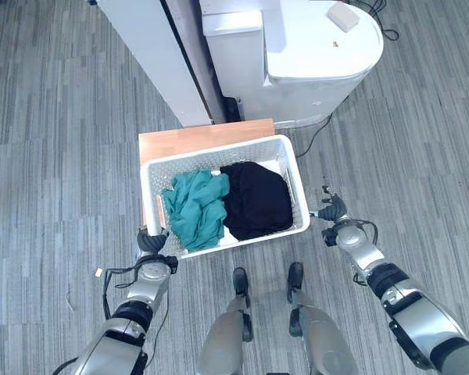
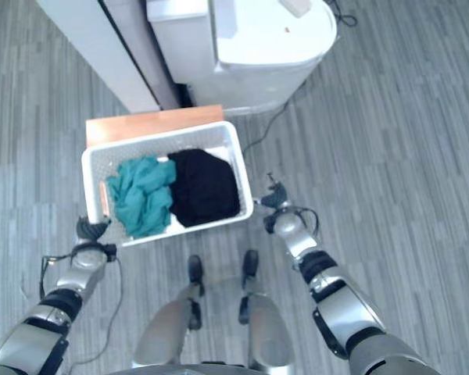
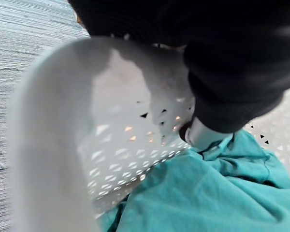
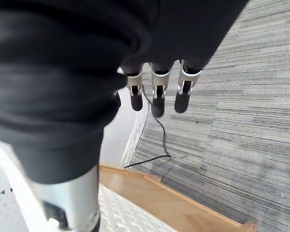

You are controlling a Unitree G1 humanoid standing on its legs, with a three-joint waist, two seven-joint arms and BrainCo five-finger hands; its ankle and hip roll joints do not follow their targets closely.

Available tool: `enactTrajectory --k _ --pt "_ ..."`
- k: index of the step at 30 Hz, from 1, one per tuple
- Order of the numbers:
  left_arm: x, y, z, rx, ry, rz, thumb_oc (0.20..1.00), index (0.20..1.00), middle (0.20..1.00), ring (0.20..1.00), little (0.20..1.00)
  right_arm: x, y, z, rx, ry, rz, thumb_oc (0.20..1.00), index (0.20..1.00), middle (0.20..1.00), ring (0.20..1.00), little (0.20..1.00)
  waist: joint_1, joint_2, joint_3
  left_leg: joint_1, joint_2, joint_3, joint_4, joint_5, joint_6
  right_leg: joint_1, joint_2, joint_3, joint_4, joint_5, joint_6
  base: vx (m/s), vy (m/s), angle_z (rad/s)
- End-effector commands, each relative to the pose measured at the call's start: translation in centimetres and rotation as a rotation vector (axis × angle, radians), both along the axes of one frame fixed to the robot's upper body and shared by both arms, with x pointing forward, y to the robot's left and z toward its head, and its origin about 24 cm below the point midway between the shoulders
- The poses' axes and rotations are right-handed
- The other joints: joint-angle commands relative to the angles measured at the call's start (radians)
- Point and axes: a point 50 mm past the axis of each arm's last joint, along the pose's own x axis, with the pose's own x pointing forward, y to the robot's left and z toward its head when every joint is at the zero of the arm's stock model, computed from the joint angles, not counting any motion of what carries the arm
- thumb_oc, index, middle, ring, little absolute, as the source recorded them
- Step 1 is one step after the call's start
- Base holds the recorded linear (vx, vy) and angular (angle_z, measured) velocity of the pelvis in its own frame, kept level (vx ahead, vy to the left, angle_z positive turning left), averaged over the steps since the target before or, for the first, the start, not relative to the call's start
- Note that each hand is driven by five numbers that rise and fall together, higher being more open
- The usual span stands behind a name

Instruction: Grab the laundry basket,head to the washer,open it,put in the laundry and shut it.

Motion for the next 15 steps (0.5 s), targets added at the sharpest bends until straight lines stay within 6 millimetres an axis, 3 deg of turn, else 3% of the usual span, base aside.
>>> enactTrajectory --k 1,11,15 --pt "0.1 1.1 0.9 0.021 -0.053 0.028 0.2 0.2 0.2 0.2 0.2 0.4 1.5 1.4 0.113 -0.079 0.045 1.0 1.0 1.0 1.0 1.0 0.01 -0.054 -0.044 -0.05 -0.054 -0.021 0.063 -0.069 -0.006 -0.027 -0.068 0.054 0.005 -0.033 0.099 0.0 0.0 0.0" --pt "-0.4 1.4 0.8 0.016 -0.049 0.019 0.2 0.2 0.2 0.2 0.2 0.4 3.1 2.9 0.195 -0.125 0.136 1.0 1.0 1.0 1.0 1.0 0.016 -0.061 -0.048 -0.051 -0.052 -0.016 0.078 -0.076 -0.006 -0.023 -0.068 0.053 0.003 -0.032 0.097 0.0 0.0 0.0" --pt "-0.4 1.6 1.1 0.02 -0.062 0.019 0.2 0.2 0.2 0.2 0.2 1.2 2.9 5.1 0.194 -0.199 0.134 1.0 1.0 1.0 1.0 1.0 0.019 -0.065 -0.052 -0.047 -0.05 -0.014 0.076 -0.076 -0.007 -0.02 -0.066 0.052 0.002 -0.033 0.098 0.0 0.0 0.0"
